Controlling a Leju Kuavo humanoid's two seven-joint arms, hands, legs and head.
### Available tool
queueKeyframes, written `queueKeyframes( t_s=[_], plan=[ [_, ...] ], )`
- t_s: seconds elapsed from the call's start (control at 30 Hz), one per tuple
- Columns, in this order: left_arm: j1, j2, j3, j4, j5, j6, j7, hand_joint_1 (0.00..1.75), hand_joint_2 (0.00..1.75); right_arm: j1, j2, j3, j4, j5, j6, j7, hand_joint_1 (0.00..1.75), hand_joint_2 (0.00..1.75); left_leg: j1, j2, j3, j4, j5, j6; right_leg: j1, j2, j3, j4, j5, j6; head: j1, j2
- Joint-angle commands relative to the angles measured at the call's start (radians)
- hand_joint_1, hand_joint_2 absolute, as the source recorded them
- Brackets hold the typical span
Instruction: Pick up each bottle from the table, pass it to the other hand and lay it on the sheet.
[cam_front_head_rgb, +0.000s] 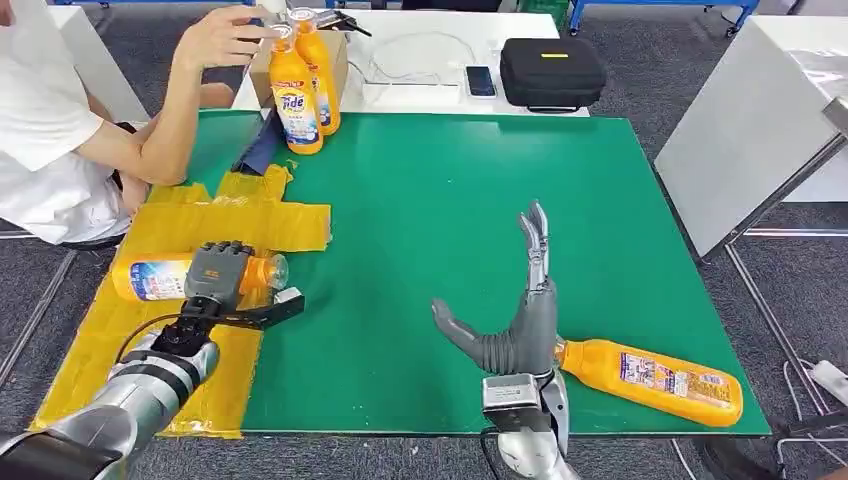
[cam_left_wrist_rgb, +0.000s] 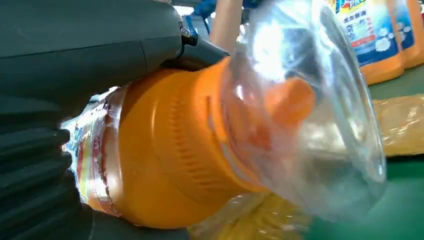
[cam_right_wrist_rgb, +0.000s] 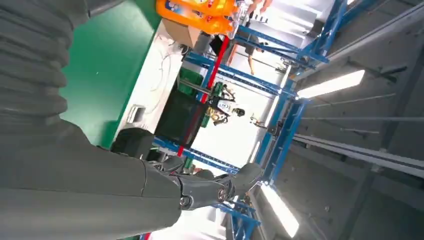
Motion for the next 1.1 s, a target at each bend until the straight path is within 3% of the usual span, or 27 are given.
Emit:
queueKeyframes(
  t_s=[0.03, 0.07, 0.33, 0.5, 0.8, 1.1],
  plan=[
    [0.066, -0.062, 0.091, -0.009, 0.023, -0.025, -0.051, 0.87, 1.75, -0.01, -0.016, -0.022, 0.024, 0.003, 0.003, 0.008, 0.0, 1.75, 0.001, 0.0, 0.006, 0.0, -0.002, -0.003, 0.0, 0.004, 0.005, -0.001, -0.001, -0.002, 0.0, 0.0],
    [0.07, -0.069, 0.1, -0.013, 0.019, -0.02, -0.051, 0.0, 1.75, -0.012, -0.015, -0.023, 0.03, 0.005, 0.006, 0.012, 0.0, 1.75, 0.0, 0.0, 0.005, -0.001, -0.001, -0.002, 0.0, 0.003, 0.005, -0.001, 0.0, -0.001, 0.0, 0.0],
    [0.103, -0.111, 0.237, -0.092, 0.179, -0.006, -0.207, 0.0, 1.75, -0.031, -0.02, -0.021, 0.099, 0.067, 0.016, 0.037, 0.0, 1.75, 0.001, -0.002, 0.007, 0.0, 0.0, 0.001, -0.001, 0.001, 0.007, -0.002, -0.001, -0.002, 0.0, 0.0],
    [0.103, -0.111, 0.237, -0.092, 0.179, -0.006, -0.207, 0.0, 1.75, -0.031, -0.02, -0.021, 0.099, 0.067, 0.016, 0.037, 0.0, 1.75, 0.0, 0.0, 0.005, 0.0, 0.0, 0.001, -0.001, 0.002, 0.005, -0.001, 0.0, -0.003, 0.0, 0.0],
    [0.154, -0.132, 0.278, -0.211, 0.311, -0.005, -0.348, 0.0, 1.75, -0.054, -0.024, -0.009, 0.157, 0.119, 0.025, 0.058, 0.0, 1.75, 0.002, 0.001, 0.006, 0.001, -0.002, -0.001, 0.001, 0.004, 0.006, 0.0, -0.001, -0.004, 0.0, 0.0],
    [0.301, -0.132, 0.255, -0.55, 0.349, 0.1, -0.409, 0.0, 1.75, -0.042, -0.05, -0.021, 0.213, 0.233, 0.029, 0.105, 0.0, 1.75, 0.002, 0.0, 0.003, 0.001, -0.002, 0.0, 0.001, 0.003, 0.003, 0.0, -0.001, -0.003, 0.0, 0.0]
  ],
)
